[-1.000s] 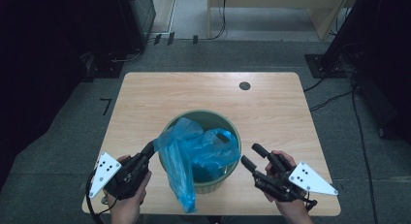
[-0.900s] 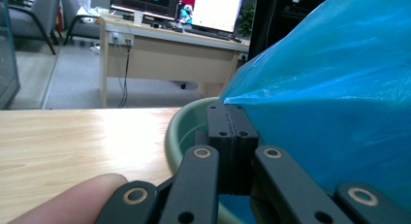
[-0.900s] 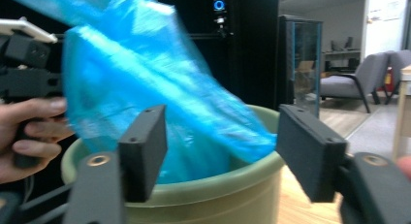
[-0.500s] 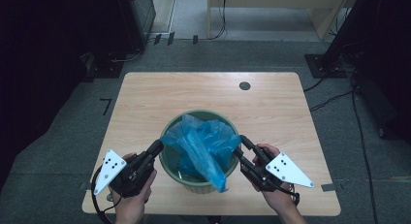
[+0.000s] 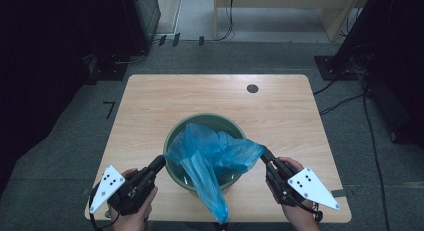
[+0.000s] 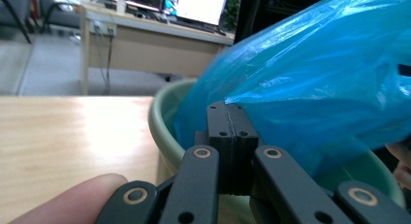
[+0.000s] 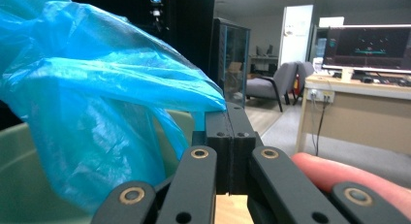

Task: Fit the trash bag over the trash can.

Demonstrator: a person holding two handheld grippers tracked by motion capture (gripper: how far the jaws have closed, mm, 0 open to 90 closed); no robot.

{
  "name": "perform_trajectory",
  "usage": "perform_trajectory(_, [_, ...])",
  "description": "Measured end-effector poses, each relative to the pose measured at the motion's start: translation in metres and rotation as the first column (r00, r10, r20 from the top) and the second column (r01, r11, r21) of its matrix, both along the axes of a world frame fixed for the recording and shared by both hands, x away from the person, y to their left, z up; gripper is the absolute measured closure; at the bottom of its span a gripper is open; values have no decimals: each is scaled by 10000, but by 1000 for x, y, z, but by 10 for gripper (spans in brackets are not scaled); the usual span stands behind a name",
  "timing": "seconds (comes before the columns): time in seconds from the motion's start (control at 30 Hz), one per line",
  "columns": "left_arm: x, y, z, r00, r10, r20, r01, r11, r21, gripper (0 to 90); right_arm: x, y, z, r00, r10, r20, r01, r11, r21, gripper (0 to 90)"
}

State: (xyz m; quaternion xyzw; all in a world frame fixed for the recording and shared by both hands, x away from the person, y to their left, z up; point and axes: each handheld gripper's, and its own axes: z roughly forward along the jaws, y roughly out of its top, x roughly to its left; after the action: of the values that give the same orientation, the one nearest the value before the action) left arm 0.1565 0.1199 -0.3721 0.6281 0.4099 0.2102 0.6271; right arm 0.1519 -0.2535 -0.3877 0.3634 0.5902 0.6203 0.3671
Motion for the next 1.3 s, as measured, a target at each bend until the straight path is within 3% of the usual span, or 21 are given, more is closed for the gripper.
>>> perform_trajectory(0.2, [-23, 5, -11, 9998, -211, -72, 212, 9997, 118, 900, -22, -10, -23, 9992, -130, -376, 109, 9984, -549, 900])
perform_trajectory(0.23, [-29, 7, -15, 9999, -145, -22, 145, 9993, 340, 900, -25, -12, -26, 9989, -132, -447, 106, 9983, -578, 900])
perform_trajectory(0.37, [-36, 9, -25, 9996, -242, -177, 249, 9988, 413, 900, -36, -16, -36, 9972, -44, -752, -8, 9976, -686, 900])
perform_trajectory(0.4, [-39, 8, -32, 9995, -209, -218, 223, 9978, 620, 900, -38, -15, -38, 9968, -23, -797, -39, 9970, -772, 900])
perform_trajectory(0.53, [-38, 8, -43, 9996, -5, -272, 33, 9948, 1017, 900, -38, -13, -43, 9952, 2, -978, -104, 9945, -1043, 900])
perform_trajectory(0.63, [-30, 9, -52, 9988, 305, -395, -259, 9933, 1123, 900, -26, -10, -52, 9855, -217, -1684, 16, 9930, -1183, 900])
perform_trajectory(0.73, [-22, 11, -59, 9969, 628, -478, -563, 9902, 1276, 900, -16, -6, -58, 9786, -389, -2019, 129, 9916, -1286, 900])
perform_trajectory(0.8, [-17, 14, -62, 9946, 820, -642, -736, 9896, 1239, 900, -14, -5, -59, 9778, -444, -2047, 156, 9900, -1401, 900])
perform_trajectory(0.83, [-15, 20, -65, 9915, 1019, -812, -921, 9889, 1166, 900, -11, -4, -64, 9768, -698, -2026, 326, 9828, -1817, 900])
perform_trajectory(0.93, [-18, 24, -66, 9899, 1198, -756, -1112, 9877, 1096, 900, -11, -6, -67, 9724, -803, -2188, 402, 9825, -1818, 900])
perform_trajectory(0.97, [-25, 24, -64, 9921, 1181, -416, -1132, 9880, 1047, 900, -14, -9, -67, 9741, -786, -2121, 408, 9834, -1771, 900])
perform_trajectory(1.0, [-25, 24, -64, 9921, 1181, -416, -1132, 9880, 1047, 897, -14, -9, -67, 9741, -786, -2121, 408, 9834, -1771, 900])
perform_trajectory(1.03, [-33, 21, -59, 9950, 996, 39, -996, 9915, 837, 865, -18, -10, -64, 9794, -719, -1889, 394, 9845, -1708, 900])
perform_trajectory(1.1, [-37, 18, -55, 9950, 963, 274, -982, 9920, 794, 834, -19, -10, -62, 9816, -728, -1763, 428, 9848, -1681, 900])
perform_trajectory(1.13, [-45, 13, -48, 9931, 910, 734, -957, 9934, 632, 770, -21, -10, -58, 9832, -737, -1668, 479, 9869, -1537, 900])
perform_trajectory(1.17, [-49, 11, -44, 9910, 945, 952, -1005, 9931, 598, 741, -21, -10, -57, 9841, -753, -1609, 506, 9870, -1523, 900])
perform_trajectory(1.23, [-52, 10, -40, 9881, 1012, 1159, -1086, 9923, 592, 703, -22, -9, -55, 9854, -739, -1532, 515, 9880, -1455, 900])
perform_trajectory(1.3, [-61, 9, -27, 9786, 1388, 1516, -1450, 9890, 306, 663, -23, -8, -54, 9866, -757, -1447, 548, 9881, -1435, 900])
